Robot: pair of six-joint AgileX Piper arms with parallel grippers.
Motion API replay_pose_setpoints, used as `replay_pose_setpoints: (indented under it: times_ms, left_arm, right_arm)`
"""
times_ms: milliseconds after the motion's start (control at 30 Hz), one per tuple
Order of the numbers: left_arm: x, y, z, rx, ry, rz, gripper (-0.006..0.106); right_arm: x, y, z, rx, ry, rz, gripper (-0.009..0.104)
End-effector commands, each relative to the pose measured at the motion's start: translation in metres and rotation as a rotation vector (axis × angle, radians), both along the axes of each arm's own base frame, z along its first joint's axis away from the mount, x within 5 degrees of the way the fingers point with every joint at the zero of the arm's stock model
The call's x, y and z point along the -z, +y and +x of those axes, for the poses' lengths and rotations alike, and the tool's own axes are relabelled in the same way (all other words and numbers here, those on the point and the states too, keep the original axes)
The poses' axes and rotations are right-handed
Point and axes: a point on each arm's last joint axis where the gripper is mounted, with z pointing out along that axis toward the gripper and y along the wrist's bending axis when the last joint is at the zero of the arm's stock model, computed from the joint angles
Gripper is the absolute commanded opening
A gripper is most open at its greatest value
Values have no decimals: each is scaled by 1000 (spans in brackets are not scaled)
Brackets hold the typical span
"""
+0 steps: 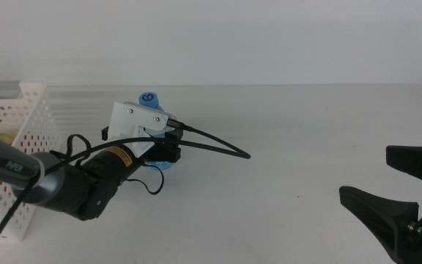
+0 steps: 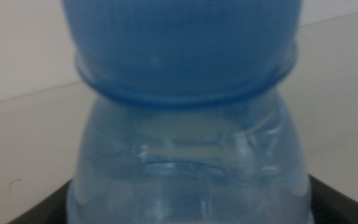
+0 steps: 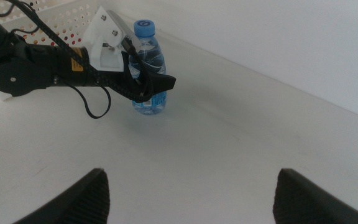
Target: Use arms to grab the bottles and put them into the dustbin to the left of the table.
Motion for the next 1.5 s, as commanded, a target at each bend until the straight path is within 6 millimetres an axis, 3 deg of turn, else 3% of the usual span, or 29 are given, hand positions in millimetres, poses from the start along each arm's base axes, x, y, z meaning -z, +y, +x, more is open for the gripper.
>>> replay_pose_setpoints:
  times_ms: [0,167,267,367,533,733,833,1267,1467]
  left_arm:
    - [-30,0,7,-21,-165,-84,89]
    - [-27,7,9,-109,-166,-122,88]
    - [-26,7,9,-108,-171,-94,81]
    - [-26,6,9,-95,-185,-59,67]
    - [-28,3,7,-50,-192,-44,32]
    - [-52,5,-15,-39,-204,-95,0]
    - [-71,8,-26,-42,-192,-109,-5]
    - [-162,23,-67,-73,134,-57,-5]
    - [-203,33,-72,-143,281,52,-5]
  right_arm:
    - [-16,2,1,-10,-91,54,74]
    - [-16,2,1,-10,-91,54,74]
    - [-16,2,1,-10,-91,54,74]
    - [-16,2,1,-10,-91,54,74]
    - [-16,2,1,-10,-91,54,74]
    - [-16,2,1,-10,-91,54,74]
    - [-16,2,1,-10,-91,54,74]
    - [-16,2,1,-10,-91,54,74]
    - [-16,2,1,-10,-91,54,74]
